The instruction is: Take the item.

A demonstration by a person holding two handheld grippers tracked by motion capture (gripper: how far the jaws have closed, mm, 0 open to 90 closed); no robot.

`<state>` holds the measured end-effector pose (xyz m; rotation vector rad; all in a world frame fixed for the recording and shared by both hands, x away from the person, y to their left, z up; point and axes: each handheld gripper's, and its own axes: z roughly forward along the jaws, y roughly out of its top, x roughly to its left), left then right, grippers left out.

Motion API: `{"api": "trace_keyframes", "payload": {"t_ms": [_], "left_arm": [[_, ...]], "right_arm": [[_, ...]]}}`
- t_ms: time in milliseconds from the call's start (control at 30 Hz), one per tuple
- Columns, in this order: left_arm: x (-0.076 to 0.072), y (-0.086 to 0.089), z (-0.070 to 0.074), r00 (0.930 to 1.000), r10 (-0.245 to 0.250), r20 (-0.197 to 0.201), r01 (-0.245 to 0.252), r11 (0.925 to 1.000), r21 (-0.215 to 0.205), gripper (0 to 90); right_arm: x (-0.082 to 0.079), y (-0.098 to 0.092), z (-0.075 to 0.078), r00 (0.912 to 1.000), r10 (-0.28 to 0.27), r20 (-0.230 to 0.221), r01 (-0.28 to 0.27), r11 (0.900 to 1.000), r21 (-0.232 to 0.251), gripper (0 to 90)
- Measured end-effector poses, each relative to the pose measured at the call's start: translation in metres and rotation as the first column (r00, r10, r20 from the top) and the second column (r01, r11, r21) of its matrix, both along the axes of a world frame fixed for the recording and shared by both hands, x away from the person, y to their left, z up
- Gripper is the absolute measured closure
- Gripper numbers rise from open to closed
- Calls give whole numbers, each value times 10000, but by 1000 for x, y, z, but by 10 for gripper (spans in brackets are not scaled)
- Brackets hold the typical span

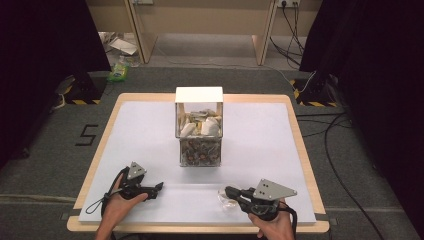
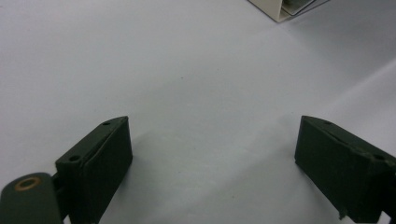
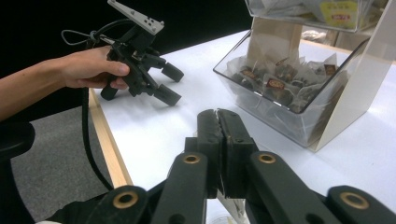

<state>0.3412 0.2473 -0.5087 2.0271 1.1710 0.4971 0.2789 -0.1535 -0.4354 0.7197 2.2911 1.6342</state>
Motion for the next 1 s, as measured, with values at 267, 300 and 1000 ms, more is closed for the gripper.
{"api": "trace_keyframes", "payload": {"t_ms": [267,300,1000], "left_arm": [[0,0,0,10000,1,1,-1,10000,3,103],[0,0,0,10000,0,0,0,10000,2,103],[0,0,0,10000,-4,-8,4,10000,-18,103]], "right_arm": [[1,-4,8,9999,-140,87,139,9999,96,774],[1,-5,9,9998,-197,101,195,9997,120,762],[31,-44,8,9732,-2299,54,2299,9732,55,589]]}}
